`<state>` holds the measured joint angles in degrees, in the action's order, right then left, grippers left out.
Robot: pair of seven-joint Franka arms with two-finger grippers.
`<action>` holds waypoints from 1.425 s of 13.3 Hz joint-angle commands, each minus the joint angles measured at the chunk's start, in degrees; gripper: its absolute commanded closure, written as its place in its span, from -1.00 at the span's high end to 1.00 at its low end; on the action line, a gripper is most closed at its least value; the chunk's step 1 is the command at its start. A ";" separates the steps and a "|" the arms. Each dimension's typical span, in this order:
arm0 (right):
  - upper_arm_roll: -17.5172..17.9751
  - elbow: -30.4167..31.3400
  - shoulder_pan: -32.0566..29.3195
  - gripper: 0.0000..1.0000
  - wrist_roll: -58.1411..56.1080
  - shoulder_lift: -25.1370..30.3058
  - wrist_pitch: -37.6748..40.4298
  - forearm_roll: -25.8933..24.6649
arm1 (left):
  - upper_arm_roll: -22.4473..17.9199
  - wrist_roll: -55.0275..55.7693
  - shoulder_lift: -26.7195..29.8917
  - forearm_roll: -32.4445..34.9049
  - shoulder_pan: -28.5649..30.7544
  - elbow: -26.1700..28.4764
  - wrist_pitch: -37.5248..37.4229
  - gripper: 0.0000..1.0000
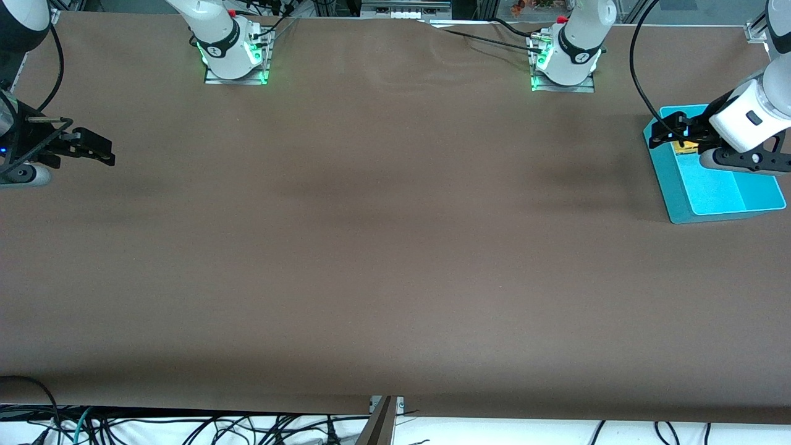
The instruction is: Wind and store yellow beetle car
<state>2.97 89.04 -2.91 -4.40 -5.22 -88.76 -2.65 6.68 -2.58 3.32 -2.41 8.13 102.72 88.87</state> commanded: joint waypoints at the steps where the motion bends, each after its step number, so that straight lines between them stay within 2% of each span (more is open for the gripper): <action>1: 0.11 -0.97 -0.26 1.00 0.79 0.04 1.05 0.81 | -0.52 2.49 -0.15 -1.81 0.04 -3.31 -2.03 1.00; 3: 0.02 -0.97 -0.35 1.00 0.71 0.04 1.05 0.81 | -0.61 1.79 -0.50 -1.11 0.04 -3.93 -1.51 1.00; 6: 0.02 -0.97 -0.35 1.00 0.71 -0.05 0.96 0.72 | -1.93 -7.59 -0.59 -1.19 0.04 -4.11 -1.50 1.00; 9: 0.02 -0.97 -0.43 1.00 0.71 0.03 0.96 0.81 | -1.93 -5.33 -0.68 -0.84 0.04 -4.29 2.61 1.00; 14: 0.02 -0.97 -0.43 1.00 0.71 -0.05 0.96 0.81 | -1.67 2.48 -0.59 1.35 -0.05 -3.93 4.21 0.99; 19: 0.02 -0.97 -0.43 1.00 0.71 -0.05 0.96 0.81 | -1.58 2.76 -0.50 0.74 -0.05 -3.67 6.23 1.00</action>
<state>2.91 89.04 -3.01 -4.38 -5.22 -88.76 -2.65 4.84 -0.89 3.19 -2.32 8.21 99.91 94.67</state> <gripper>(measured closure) 0.000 0.000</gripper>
